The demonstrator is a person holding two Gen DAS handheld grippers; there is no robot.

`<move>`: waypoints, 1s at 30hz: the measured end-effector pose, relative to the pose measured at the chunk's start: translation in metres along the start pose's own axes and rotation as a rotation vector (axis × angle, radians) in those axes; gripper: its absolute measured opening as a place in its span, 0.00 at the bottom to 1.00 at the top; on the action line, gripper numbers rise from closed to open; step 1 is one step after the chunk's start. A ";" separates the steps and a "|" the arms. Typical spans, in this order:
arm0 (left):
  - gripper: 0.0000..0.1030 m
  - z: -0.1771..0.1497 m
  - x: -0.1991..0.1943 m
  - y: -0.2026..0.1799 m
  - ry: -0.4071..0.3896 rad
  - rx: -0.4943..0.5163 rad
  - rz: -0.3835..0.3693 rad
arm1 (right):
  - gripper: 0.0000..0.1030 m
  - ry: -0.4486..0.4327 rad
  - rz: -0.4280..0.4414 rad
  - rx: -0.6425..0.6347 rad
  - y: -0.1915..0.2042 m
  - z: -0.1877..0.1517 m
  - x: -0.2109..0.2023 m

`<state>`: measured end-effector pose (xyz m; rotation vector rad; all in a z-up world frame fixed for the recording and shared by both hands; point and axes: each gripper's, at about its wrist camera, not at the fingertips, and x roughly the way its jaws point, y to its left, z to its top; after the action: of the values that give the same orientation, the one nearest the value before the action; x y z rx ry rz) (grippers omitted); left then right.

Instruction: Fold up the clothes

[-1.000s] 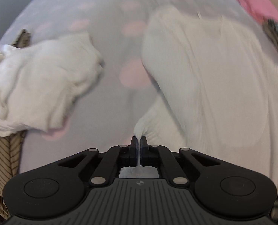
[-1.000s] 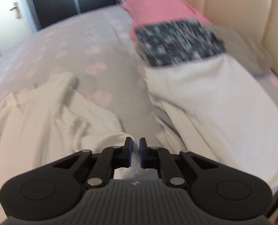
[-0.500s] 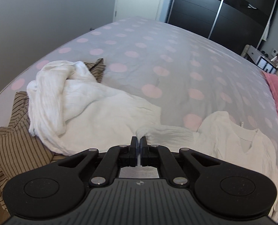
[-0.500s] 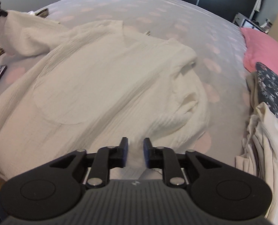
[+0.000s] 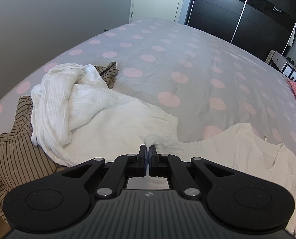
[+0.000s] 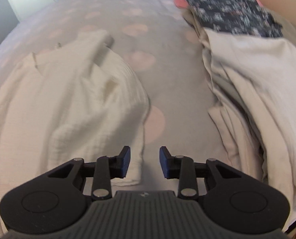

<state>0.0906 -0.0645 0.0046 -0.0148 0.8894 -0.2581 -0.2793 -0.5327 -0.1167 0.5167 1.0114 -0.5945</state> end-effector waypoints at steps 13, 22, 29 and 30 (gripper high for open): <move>0.00 -0.004 0.008 -0.007 0.012 0.034 0.024 | 0.04 0.064 -0.012 0.116 -0.012 0.007 0.013; 0.00 0.032 -0.007 -0.029 -0.033 0.083 0.000 | 0.03 -0.039 -0.119 0.130 -0.032 0.053 -0.031; 0.00 0.075 -0.029 -0.044 -0.083 0.157 0.077 | 0.03 -0.161 -0.234 0.151 -0.062 0.116 -0.082; 0.00 0.079 -0.029 -0.040 -0.078 0.158 0.100 | 0.03 -0.178 -0.250 0.154 -0.066 0.125 -0.089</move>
<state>0.1250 -0.1042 0.0812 0.1652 0.7882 -0.2325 -0.2815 -0.6431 0.0089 0.4657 0.8706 -0.9306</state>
